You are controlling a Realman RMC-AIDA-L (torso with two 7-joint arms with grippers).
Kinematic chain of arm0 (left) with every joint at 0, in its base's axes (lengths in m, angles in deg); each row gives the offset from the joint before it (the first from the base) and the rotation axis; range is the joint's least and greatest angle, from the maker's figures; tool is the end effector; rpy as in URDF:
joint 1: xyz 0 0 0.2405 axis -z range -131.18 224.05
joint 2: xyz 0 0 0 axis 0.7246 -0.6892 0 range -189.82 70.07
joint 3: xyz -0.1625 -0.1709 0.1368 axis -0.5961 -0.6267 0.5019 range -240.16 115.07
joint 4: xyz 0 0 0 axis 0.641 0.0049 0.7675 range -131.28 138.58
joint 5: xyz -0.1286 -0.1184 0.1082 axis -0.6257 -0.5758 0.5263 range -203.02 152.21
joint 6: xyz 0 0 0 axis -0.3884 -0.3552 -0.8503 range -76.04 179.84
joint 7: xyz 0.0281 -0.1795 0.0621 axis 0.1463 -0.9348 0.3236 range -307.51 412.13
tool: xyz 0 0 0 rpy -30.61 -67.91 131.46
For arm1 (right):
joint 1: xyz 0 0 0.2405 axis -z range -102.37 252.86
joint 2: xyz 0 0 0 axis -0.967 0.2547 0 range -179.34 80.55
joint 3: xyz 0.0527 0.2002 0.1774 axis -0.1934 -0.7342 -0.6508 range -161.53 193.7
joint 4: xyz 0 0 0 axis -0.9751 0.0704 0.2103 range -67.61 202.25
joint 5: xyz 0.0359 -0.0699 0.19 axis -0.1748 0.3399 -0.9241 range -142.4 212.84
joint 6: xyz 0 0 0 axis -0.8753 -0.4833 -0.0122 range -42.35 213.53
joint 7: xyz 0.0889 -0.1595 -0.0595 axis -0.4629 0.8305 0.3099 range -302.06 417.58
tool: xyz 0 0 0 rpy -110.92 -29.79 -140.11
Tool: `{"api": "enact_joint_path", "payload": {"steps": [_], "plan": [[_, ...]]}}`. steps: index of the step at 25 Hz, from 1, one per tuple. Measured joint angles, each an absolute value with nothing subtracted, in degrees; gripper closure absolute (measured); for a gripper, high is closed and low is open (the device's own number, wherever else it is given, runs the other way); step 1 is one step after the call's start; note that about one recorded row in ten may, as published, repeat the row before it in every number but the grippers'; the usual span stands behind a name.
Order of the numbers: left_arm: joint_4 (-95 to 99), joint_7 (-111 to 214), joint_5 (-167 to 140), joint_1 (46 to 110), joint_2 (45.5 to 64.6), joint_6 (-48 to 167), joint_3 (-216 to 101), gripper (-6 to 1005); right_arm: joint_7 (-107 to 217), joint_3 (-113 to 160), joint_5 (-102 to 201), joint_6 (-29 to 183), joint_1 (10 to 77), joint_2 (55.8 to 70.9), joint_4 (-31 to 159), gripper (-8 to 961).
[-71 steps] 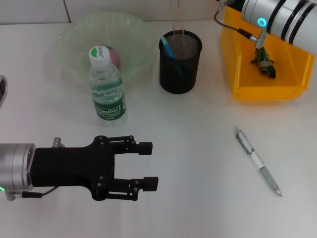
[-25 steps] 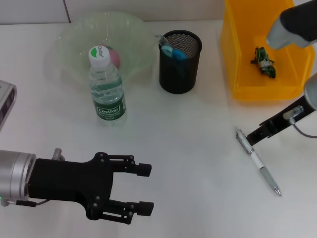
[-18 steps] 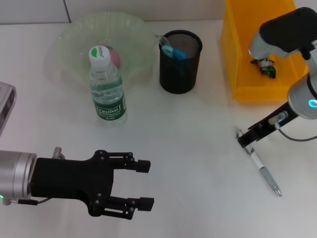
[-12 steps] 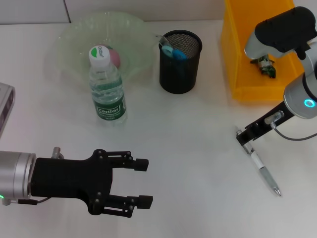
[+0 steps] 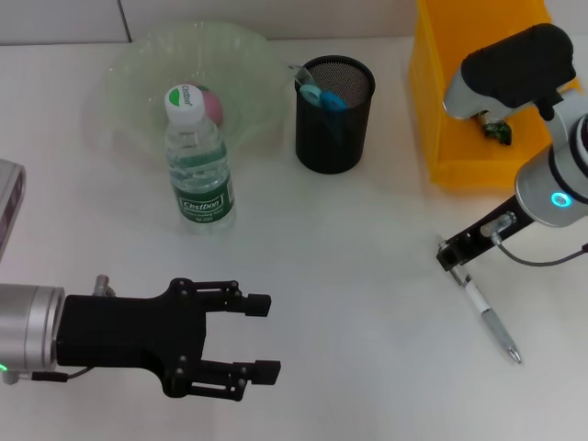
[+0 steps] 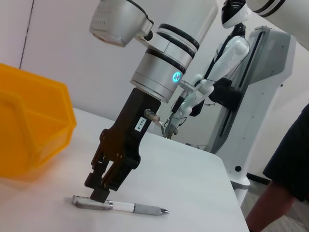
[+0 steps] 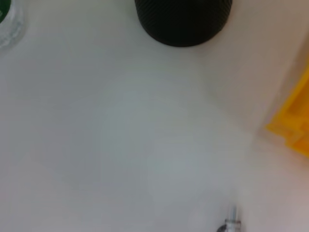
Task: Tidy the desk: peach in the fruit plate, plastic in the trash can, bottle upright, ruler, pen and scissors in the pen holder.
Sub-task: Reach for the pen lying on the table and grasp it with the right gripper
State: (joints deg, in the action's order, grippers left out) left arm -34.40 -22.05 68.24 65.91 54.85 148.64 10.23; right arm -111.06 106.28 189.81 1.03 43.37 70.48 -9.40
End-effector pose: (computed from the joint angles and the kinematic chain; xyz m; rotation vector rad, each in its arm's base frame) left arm -0.2521 0.2535 -0.0743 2.9327 0.4864 0.7755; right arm 0.2334 0.3546 -0.0764 -2.3389 1.2057 -0.5638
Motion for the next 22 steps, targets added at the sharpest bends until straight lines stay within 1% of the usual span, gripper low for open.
{"api": "enact_joint_path", "payload": {"steps": [3, 19, 22], "plan": [[-34.38, -22.04, 68.26, 65.83, 54.83, 148.64, 10.23, 215, -111.34, 107.04, 189.81, 2.04, 43.4, 70.48, -9.13, 566], [-34.41, -22.03, 68.29, 65.86, 55.0, 147.91, 10.32, 215, -111.41, 108.12, 189.46, 4.47, 44.04, 70.48, -7.69, 606], [-34.41, -21.99, 68.29, 65.86, 55.0, 147.86, 10.32, 215, -111.43, 108.25, 189.46, 4.48, 43.98, 70.48, -7.42, 625]]}}
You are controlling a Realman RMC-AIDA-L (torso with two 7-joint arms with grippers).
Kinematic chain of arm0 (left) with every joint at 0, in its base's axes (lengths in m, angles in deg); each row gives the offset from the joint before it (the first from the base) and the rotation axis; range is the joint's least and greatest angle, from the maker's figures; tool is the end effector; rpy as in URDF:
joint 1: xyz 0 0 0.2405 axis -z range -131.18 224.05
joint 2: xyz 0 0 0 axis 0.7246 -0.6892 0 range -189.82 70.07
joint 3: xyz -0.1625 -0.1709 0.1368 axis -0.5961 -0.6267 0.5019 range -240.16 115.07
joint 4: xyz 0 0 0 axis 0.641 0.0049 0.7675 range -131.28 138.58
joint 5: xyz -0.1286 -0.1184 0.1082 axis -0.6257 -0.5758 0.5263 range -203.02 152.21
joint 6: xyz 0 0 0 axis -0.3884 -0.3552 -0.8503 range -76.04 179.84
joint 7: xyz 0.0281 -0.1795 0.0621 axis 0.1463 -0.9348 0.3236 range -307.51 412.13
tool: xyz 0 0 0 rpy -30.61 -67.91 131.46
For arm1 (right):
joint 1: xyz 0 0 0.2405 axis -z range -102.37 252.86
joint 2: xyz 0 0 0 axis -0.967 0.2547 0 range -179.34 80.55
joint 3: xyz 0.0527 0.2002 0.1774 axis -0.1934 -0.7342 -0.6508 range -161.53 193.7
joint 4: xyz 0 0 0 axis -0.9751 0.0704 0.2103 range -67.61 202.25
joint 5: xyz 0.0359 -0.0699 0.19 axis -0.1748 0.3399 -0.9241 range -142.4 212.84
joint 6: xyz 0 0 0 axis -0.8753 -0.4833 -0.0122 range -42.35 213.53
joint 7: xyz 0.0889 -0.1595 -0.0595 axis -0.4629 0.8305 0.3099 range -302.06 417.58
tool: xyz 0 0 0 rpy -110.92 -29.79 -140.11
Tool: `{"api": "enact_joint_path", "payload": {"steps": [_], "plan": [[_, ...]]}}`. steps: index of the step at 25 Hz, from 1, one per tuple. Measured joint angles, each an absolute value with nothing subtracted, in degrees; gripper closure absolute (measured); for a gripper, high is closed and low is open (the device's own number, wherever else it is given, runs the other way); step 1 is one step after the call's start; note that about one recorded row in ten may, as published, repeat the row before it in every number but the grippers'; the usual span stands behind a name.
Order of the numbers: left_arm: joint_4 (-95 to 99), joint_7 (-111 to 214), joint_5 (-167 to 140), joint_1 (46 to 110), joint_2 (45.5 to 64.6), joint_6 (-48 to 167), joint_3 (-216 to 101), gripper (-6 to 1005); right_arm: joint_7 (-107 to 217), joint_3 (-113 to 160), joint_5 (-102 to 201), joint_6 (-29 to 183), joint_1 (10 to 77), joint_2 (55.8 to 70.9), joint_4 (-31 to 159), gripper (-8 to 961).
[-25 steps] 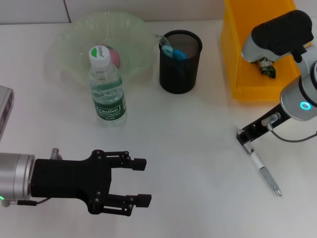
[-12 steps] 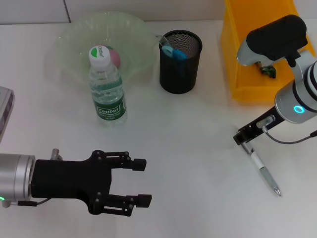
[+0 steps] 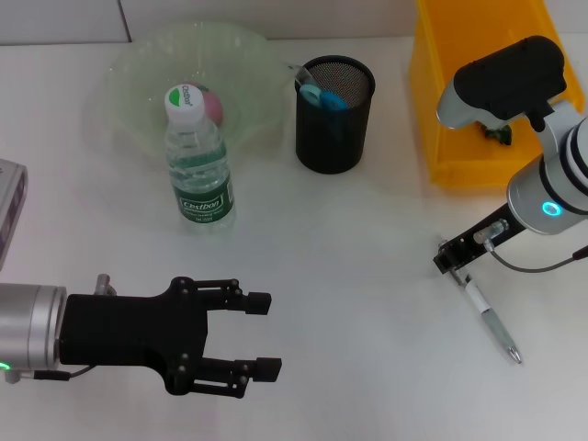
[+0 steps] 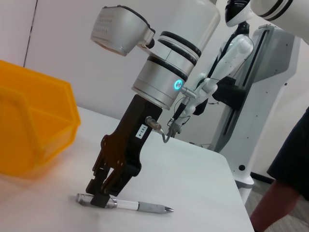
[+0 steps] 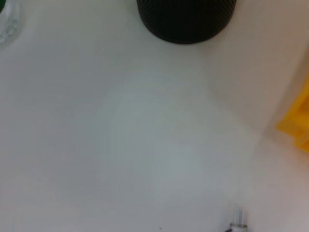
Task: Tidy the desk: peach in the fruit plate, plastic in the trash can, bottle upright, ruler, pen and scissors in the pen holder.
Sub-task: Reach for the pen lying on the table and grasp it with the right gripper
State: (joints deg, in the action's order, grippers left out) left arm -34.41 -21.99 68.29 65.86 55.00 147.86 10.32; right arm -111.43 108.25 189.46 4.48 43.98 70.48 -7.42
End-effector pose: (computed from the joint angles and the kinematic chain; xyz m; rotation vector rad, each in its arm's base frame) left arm -0.2529 0.2548 -0.0761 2.9431 0.4920 0.7704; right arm 0.2393 0.3545 -0.0858 -2.3377 1.2009 -0.5544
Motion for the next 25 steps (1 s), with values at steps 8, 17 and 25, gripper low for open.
{"api": "enact_joint_path", "payload": {"steps": [8, 17, 25], "plan": [[-34.41, -21.91, 68.36, 65.8, 55.0, 147.78, 10.32, 215, -111.43, 108.45, 189.46, 4.57, 43.99, 70.48, -7.34, 706], [-34.41, -21.87, 68.38, 65.46, 55.09, 147.82, 10.35, 215, -111.43, 108.92, 189.46, 5.07, 44.18, 70.48, -7.22, 768], [-34.4, -21.87, 68.38, 64.92, 55.09, 147.88, 10.31, 215, -110.62, 108.61, 188.09, 5.08, 45.25, 70.48, -9.02, 903]]}}
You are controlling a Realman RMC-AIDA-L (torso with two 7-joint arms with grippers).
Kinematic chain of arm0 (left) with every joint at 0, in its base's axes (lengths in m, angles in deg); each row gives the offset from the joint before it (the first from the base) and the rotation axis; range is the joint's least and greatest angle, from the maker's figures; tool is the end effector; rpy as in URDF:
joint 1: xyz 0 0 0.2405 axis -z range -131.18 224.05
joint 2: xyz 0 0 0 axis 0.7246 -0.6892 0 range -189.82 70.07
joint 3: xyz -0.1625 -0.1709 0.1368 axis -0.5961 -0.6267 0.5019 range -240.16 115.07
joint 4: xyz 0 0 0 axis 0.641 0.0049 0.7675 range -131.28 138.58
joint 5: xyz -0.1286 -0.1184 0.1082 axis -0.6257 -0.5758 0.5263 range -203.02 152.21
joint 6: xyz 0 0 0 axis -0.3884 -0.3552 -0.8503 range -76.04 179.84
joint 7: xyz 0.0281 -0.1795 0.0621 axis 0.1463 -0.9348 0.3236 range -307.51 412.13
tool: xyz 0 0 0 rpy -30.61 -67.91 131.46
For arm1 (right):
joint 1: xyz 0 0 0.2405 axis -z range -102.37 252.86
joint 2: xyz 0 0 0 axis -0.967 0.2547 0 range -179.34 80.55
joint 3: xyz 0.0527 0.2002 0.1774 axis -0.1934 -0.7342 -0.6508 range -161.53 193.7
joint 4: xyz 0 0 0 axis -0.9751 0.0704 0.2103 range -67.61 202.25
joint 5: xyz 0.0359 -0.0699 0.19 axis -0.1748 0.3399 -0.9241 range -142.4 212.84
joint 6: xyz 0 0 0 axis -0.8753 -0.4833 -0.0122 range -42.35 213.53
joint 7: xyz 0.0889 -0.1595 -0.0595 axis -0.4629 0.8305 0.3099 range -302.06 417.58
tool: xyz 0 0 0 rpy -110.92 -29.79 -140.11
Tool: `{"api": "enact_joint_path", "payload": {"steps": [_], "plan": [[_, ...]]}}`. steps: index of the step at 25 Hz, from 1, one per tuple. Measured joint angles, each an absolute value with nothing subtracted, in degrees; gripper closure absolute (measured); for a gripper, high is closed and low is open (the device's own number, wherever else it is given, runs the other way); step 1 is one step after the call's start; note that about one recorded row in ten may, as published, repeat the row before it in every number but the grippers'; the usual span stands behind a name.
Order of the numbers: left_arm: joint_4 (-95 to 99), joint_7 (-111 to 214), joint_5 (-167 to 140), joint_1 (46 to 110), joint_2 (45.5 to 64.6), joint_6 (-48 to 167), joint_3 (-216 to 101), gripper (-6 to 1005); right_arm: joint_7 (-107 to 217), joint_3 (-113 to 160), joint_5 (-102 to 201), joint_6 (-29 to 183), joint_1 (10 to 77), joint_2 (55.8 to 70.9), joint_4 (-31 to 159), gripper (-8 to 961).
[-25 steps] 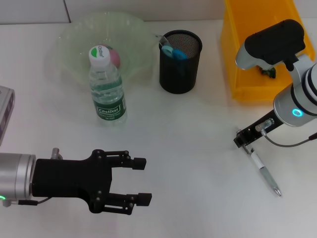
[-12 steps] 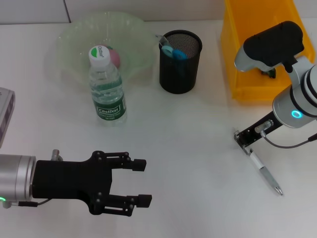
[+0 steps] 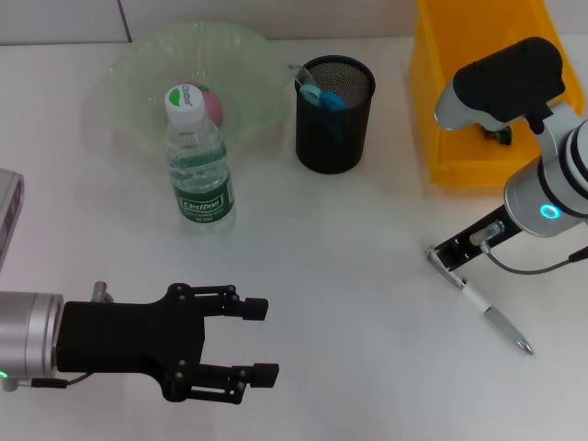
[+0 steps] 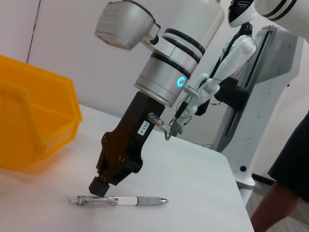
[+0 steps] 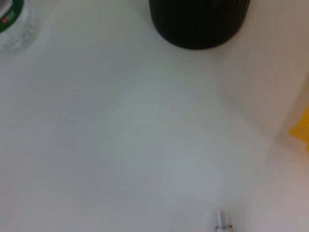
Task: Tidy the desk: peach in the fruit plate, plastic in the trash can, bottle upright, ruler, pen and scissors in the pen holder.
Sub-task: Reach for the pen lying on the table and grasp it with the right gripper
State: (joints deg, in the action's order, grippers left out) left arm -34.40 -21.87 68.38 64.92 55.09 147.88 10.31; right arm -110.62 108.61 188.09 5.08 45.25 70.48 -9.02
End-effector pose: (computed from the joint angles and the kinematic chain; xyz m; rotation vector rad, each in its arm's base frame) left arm -0.2568 0.2503 -0.0767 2.9420 0.5138 0.7723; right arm 0.2356 0.3516 -0.0870 -2.3625 1.1901 -0.5170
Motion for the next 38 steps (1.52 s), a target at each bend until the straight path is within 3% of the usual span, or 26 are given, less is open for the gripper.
{"api": "enact_joint_path", "payload": {"steps": [7, 17, 20, 26, 38], "plan": [[-34.41, -21.87, 68.37, 64.89, 55.08, 148.1, 10.32, 215, -109.67, 107.5, 187.24, 2.98, 45.65, 70.48, -11.65, 955], [-34.4, -21.87, 68.37, 64.89, 55.08, 147.93, 10.32, 215, -109.67, 107.45, 187.38, 1.96, 45.51, 70.48, -11.43, 936], [-34.4, -21.87, 68.37, 65.29, 55.08, 147.91, 10.32, 215, -109.68, 107.58, 187.51, 2.53, 45.48, 70.5, -10.67, 749], [-34.4, -21.87, 68.37, 65.36, 55.09, 147.85, 10.32, 215, -109.7, 107.92, 187.54, 3.46, 45.49, 70.5, -10.29, 542], [-34.4, -21.87, 68.37, 65.42, 55.13, 147.37, 10.32, 215, -109.76, 108.85, 187.57, 4.67, 45.06, 70.48, -8.87, 545]]}}
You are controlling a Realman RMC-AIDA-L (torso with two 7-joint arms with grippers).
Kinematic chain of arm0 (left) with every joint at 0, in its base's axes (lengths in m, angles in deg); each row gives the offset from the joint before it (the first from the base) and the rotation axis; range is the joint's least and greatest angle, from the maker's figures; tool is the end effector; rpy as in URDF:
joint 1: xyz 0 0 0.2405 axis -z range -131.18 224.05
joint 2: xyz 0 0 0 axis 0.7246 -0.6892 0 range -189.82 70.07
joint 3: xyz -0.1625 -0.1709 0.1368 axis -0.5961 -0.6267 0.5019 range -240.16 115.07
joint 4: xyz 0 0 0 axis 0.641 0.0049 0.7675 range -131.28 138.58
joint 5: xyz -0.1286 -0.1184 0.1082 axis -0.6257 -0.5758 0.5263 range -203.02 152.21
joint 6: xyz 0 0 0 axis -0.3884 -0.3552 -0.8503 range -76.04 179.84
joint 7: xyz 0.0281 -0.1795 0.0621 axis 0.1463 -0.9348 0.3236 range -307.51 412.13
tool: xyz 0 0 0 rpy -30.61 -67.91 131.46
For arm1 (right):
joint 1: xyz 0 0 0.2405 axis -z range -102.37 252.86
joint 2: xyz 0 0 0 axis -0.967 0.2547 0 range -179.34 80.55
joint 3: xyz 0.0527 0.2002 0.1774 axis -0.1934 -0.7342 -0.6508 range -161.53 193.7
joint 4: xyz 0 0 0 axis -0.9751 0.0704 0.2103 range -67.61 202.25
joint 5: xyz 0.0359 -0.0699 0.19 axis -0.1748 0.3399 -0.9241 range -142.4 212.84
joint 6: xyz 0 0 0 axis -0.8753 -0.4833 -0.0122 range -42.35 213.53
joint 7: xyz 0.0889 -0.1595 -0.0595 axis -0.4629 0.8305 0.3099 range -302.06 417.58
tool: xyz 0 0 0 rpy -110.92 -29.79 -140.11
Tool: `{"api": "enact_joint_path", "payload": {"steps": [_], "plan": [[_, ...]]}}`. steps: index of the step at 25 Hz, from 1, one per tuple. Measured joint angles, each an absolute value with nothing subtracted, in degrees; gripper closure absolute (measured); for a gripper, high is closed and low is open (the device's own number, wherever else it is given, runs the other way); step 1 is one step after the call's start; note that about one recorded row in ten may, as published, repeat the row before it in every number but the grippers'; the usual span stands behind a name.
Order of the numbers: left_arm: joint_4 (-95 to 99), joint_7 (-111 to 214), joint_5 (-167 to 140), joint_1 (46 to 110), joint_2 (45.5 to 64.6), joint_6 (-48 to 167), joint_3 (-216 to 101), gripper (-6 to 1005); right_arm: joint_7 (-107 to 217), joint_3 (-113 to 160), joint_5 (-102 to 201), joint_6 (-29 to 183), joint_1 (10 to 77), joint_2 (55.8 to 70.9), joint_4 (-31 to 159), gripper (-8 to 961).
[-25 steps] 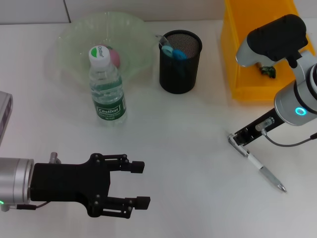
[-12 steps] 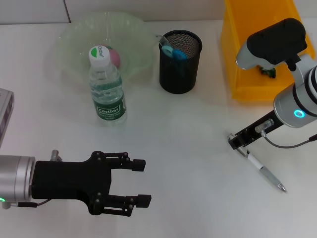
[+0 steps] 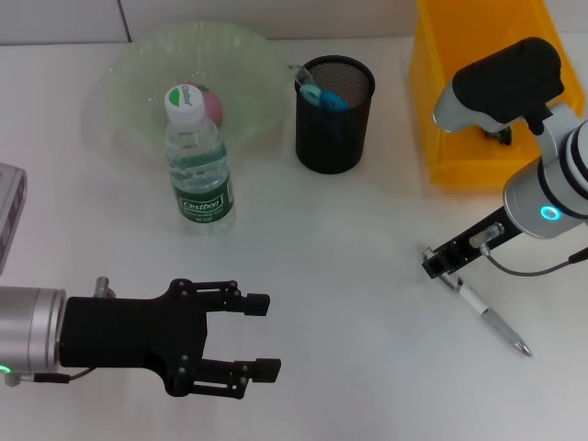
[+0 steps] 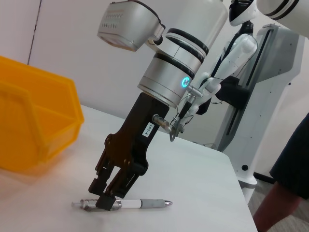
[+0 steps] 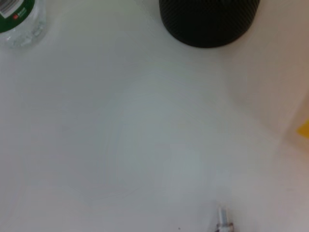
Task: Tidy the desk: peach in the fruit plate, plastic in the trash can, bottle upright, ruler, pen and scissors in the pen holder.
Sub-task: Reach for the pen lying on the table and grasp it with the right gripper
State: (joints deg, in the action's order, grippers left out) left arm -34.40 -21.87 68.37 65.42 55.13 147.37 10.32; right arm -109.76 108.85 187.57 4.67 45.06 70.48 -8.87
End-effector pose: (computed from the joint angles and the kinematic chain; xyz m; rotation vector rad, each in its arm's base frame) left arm -0.2552 0.2538 -0.0774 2.9500 0.5050 0.7685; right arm 0.2342 0.3497 -0.0888 -2.3844 1.1775 -0.5278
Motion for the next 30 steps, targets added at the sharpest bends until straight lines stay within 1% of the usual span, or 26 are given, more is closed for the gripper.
{"api": "enact_joint_path", "payload": {"steps": [9, 12, 18, 23, 29, 30], "plan": [[-34.4, -21.44, 68.37, 65.28, 55.47, 147.34, 10.32, 215, -109.76, 109.07, 187.61, 5.01, 44.9, 70.48, -7.99, 549], [-34.4, -21.39, 68.37, 65.22, 55.52, 147.34, 10.32, 215, -109.76, 109.08, 187.62, 5.05, 44.87, 70.48, -7.82, 576], [-34.4, -21.36, 68.37, 65.17, 55.53, 147.31, 10.32, 215, -109.81, 109.77, 187.63, 5.18, 44.8, 70.48, -7.73, 574], [-34.4, -21.29, 68.37, 64.98, 55.53, 147.28, 10.32, 215, -109.88, 110.39, 187.63, 5.18, 44.74, 70.48, -7.69, 606], [-34.31, -21.26, 68.37, 64.79, 55.5, 147.26, 10.32, 215, -109.9, 111.3, 187.63, 4.84, 44.32, 70.48, -7.82, 801], [-34.31, -21.26, 68.37, 64.75, 55.48, 147.26, 10.32, 215, -109.89, 111.16, 187.59, 4.66, 44.48, 70.49, -8.57, 802]]}}
